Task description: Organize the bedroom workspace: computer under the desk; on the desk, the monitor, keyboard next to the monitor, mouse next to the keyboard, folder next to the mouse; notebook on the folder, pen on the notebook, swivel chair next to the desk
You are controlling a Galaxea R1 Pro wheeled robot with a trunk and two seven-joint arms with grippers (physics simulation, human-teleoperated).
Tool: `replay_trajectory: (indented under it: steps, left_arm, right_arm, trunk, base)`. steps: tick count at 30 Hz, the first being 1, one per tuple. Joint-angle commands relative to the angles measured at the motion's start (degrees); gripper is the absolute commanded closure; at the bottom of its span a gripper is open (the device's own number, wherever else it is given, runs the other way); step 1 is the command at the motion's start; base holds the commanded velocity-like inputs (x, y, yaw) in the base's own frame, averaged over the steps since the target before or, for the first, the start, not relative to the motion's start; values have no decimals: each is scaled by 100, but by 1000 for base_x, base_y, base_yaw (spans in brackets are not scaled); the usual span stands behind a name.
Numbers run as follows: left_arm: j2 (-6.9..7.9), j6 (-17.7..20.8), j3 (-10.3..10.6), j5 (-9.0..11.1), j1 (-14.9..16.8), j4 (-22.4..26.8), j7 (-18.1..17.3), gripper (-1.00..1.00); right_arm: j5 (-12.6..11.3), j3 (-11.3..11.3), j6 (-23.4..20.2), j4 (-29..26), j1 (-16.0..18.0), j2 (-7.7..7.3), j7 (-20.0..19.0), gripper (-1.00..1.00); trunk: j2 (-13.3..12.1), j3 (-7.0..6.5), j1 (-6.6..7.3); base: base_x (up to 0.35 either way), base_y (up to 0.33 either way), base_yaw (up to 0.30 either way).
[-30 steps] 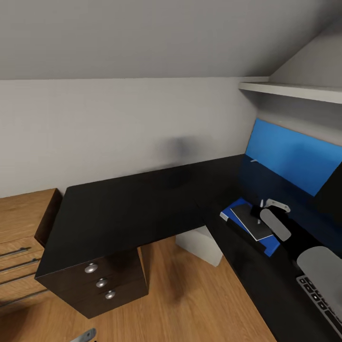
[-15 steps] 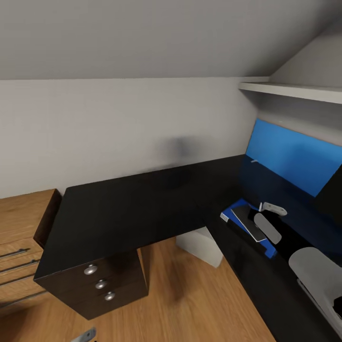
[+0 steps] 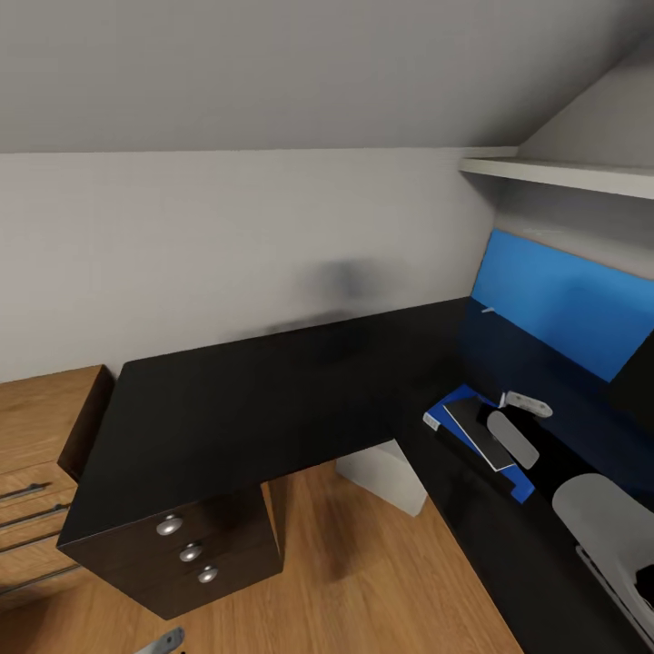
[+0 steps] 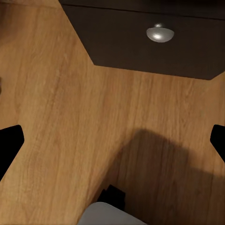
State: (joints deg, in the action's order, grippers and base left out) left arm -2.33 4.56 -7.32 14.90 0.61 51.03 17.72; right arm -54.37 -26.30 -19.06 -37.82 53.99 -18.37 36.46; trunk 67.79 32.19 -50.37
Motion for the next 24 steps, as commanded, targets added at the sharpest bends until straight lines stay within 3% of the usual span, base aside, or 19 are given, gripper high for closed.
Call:
replay_trajectory:
  steps: [1, 6, 24]
  left_arm:
    - [-4, 28, -7, 39, 1, 13, 12, -100]
    - [-5, 28, -7, 37, 1, 17, 12, -100]
    - [-12, 22, -7, 34, 1, 21, 12, -100]
  right_arm:
    - [-21, -37, -20, 4, 7, -9, 47, 100]
    - [-21, -33, 225, 181, 13, -3, 34, 100]
    - [-14, -35, 263, 187, 15, 67, 27, 100]
  trunk:
    - [4, 6, 0]
    - [4, 6, 0]
    - [4, 6, 0]
  base:
    - [0, 0, 0]
    - [0, 0, 0]
    - [36, 42, 0]
